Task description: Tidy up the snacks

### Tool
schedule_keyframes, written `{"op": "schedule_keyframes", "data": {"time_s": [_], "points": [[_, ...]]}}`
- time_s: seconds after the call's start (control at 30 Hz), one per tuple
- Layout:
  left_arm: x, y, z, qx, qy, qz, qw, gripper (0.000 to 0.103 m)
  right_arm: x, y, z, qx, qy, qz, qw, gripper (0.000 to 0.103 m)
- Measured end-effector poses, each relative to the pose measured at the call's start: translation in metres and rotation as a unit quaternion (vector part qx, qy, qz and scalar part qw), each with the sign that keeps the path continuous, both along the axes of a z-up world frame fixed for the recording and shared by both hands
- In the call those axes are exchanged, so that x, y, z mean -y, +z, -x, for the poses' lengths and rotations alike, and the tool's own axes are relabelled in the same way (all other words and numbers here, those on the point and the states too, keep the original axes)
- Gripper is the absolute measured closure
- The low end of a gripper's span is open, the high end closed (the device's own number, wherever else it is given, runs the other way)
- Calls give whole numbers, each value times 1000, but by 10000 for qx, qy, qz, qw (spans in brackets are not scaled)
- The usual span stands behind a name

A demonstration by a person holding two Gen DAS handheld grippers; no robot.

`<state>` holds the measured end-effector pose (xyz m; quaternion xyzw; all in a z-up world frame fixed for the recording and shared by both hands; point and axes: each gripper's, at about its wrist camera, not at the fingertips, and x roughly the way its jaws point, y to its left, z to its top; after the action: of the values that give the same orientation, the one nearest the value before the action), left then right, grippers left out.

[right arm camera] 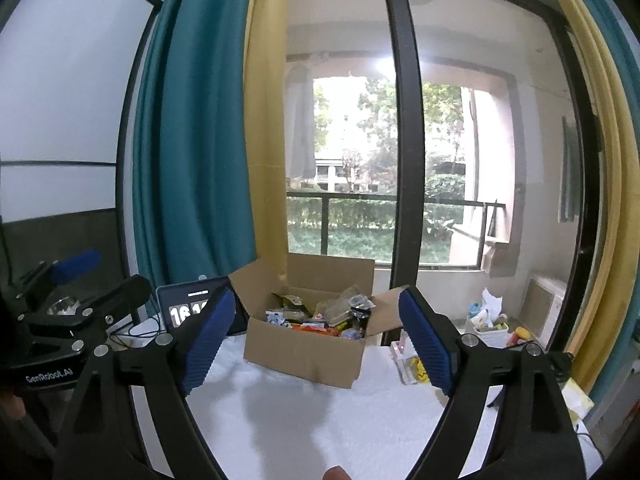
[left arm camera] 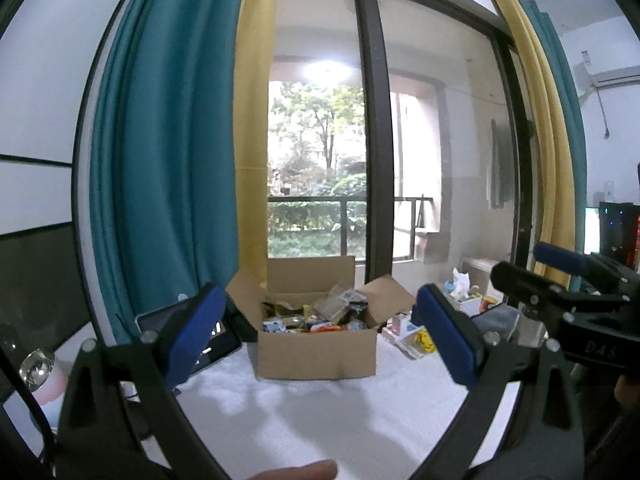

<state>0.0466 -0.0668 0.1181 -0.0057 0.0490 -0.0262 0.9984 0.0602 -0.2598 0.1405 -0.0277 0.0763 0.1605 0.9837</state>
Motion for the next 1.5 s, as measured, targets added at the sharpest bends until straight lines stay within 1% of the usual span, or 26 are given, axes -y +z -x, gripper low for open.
{"op": "schedule_keyframes", "data": {"time_s": [0.2,0.37,0.63,0.83,1.5], "points": [[-1,3,3,76,20,48,10000,5,3,-2,5,25,-58,-33,10000,16],[-1,0,-2,-28,78,34,10000,5,4,-2,1,23,-78,-52,10000,16],[-2,-1,-3,-88,59,77,9999,5,4,-2,3,10,-98,-81,9999,16],[-4,-3,-3,-92,-18,139,9999,5,6,-2,2,3,-115,-118,9999,16],[2,-2,-3,-164,36,127,9998,5,6,-2,-1,-128,-94,-92,9998,16]]}}
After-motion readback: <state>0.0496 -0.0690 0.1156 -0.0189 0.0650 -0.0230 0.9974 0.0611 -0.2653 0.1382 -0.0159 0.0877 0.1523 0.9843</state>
